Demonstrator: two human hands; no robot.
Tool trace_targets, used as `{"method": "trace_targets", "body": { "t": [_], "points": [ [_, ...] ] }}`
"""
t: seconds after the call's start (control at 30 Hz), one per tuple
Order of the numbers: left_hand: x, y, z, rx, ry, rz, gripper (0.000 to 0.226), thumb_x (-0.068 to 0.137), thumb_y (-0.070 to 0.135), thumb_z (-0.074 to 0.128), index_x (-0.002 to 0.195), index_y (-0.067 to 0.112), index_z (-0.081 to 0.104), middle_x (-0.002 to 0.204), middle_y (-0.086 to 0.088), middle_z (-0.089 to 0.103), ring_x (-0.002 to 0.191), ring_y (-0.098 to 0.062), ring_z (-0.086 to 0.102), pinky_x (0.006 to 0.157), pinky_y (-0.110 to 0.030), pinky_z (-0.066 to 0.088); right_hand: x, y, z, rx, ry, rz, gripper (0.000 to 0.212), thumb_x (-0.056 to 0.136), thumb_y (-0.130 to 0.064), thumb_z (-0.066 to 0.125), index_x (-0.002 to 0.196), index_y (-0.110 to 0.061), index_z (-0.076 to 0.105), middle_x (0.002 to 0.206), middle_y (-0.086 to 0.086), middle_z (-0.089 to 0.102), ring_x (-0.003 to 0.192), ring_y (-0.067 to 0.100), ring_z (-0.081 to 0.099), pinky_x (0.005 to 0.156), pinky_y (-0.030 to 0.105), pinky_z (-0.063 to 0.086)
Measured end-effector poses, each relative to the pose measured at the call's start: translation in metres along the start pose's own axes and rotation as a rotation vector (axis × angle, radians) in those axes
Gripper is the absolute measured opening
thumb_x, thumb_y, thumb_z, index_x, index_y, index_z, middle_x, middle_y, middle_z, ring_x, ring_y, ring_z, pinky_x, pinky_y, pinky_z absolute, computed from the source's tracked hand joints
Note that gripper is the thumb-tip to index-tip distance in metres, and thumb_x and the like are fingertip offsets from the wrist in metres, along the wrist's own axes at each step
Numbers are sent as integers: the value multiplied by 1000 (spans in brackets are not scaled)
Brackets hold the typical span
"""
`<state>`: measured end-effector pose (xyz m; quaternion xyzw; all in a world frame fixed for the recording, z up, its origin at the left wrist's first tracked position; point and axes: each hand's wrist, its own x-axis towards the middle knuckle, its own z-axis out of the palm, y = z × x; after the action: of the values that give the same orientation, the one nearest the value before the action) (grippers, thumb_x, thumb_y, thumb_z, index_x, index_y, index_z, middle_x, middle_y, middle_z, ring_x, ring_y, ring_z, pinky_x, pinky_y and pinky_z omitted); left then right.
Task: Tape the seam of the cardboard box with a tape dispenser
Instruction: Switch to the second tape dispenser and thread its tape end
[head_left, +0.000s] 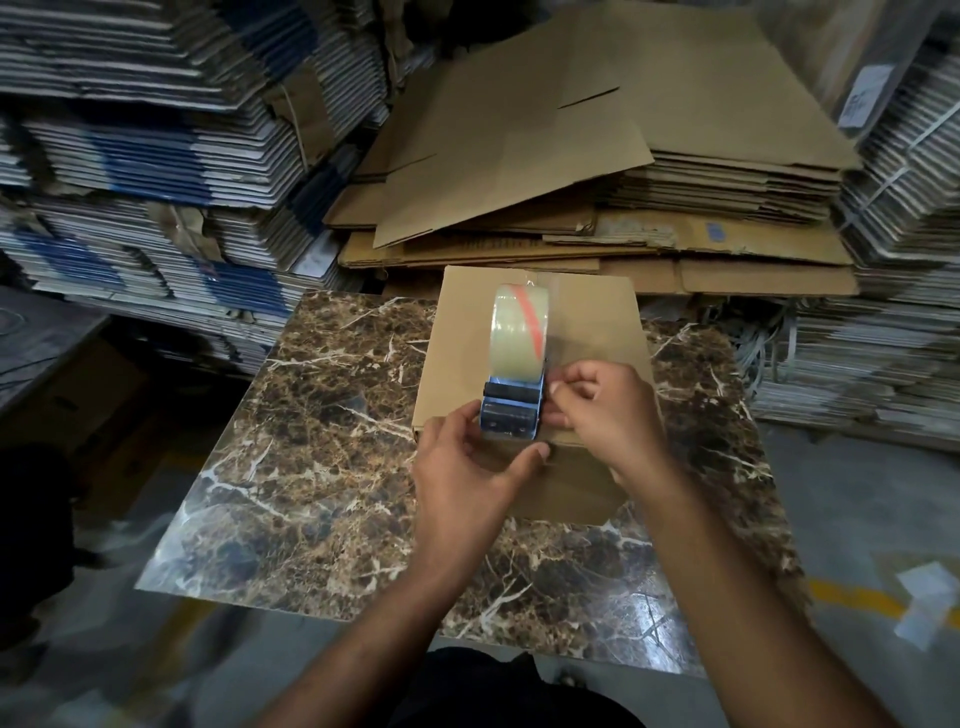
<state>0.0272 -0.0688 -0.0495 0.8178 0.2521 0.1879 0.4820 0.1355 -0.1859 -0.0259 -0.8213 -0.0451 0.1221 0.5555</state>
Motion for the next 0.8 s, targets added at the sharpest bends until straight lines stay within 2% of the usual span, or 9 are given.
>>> {"method": "trace_targets", "body": {
  "t": [0.07, 0.2, 0.27, 0.33, 0.4, 0.47, 0.6, 0.7, 0.8],
  "points": [
    [4, 4, 0, 74, 43, -28, 84, 62, 61, 86, 131, 24, 56, 106, 13, 46, 92, 1, 50, 74, -7, 41, -5, 4, 5, 58, -32, 9, 18, 94, -4, 66, 89, -20, 72, 87, 4, 79, 75, 15, 79, 78, 38, 65],
    [18, -4, -4, 318, 183, 2, 82, 59, 73, 80, 121, 24, 61, 110, 4, 42, 104, -10, 34, 86, -31, 43, -6, 5, 4, 95, -185, 23, 14, 94, -1, 66, 102, -9, 74, 92, 8, 80, 83, 16, 79, 80, 34, 64],
    [24, -10, -9, 366, 204, 46, 76, 62, 72, 77, 120, 26, 64, 111, 3, 50, 105, -9, 28, 92, -38, 40, 0, 4, -2, 96, -144, 28, 13, 96, -8, 66, 108, -6, 72, 90, 9, 80, 79, 18, 79, 77, 35, 64],
    [28, -18, -15, 290, 168, 37, 74, 62, 70, 76, 122, 29, 65, 115, 6, 59, 109, -8, 28, 97, -43, 39, 9, -1, -9, 175, -60, 78, 25, 101, -24, 61, 117, -5, 66, 94, 14, 78, 77, 25, 79, 73, 40, 65],
    [29, -25, -24, 189, 131, 55, 70, 61, 63, 83, 121, 30, 66, 114, 11, 62, 112, -8, 34, 99, -51, 43, 18, -12, -17, 353, -88, 195, 42, 105, -43, 47, 124, -7, 55, 101, 24, 72, 81, 35, 77, 71, 46, 64],
    [29, -27, -35, 139, 122, 121, 67, 60, 46, 92, 121, 28, 67, 111, 17, 60, 111, -9, 43, 95, -51, 48, 23, -25, -22, 426, -217, 291, 54, 104, -57, 33, 126, -11, 47, 104, 27, 68, 86, 39, 74, 73, 48, 62],
    [30, -30, -45, -25, 94, 289, 63, 65, 10, 91, 121, 20, 65, 116, 12, 69, 106, -10, 65, 91, -37, 56, 31, -34, -18, 398, -462, 360, 79, 96, -73, 30, 116, -6, 67, 118, 17, 70, 96, 31, 74, 73, 41, 61],
    [28, -32, -49, -123, 152, 337, 61, 68, -5, 85, 120, 19, 66, 117, 7, 72, 105, -19, 70, 90, -49, 58, 33, -38, -6, 377, -548, 301, 60, 97, -63, 44, 108, -12, 75, 104, 8, 77, 92, 22, 72, 83, 37, 55],
    [19, -30, -55, -104, 220, 334, 58, 69, -1, 88, 119, 17, 66, 115, 11, 72, 102, -15, 71, 86, -45, 60, 34, -45, 6, 379, -522, 275, 30, 96, -45, 61, 92, -19, 75, 94, 6, 77, 81, 21, 71, 83, 38, 53]
  ]
}}
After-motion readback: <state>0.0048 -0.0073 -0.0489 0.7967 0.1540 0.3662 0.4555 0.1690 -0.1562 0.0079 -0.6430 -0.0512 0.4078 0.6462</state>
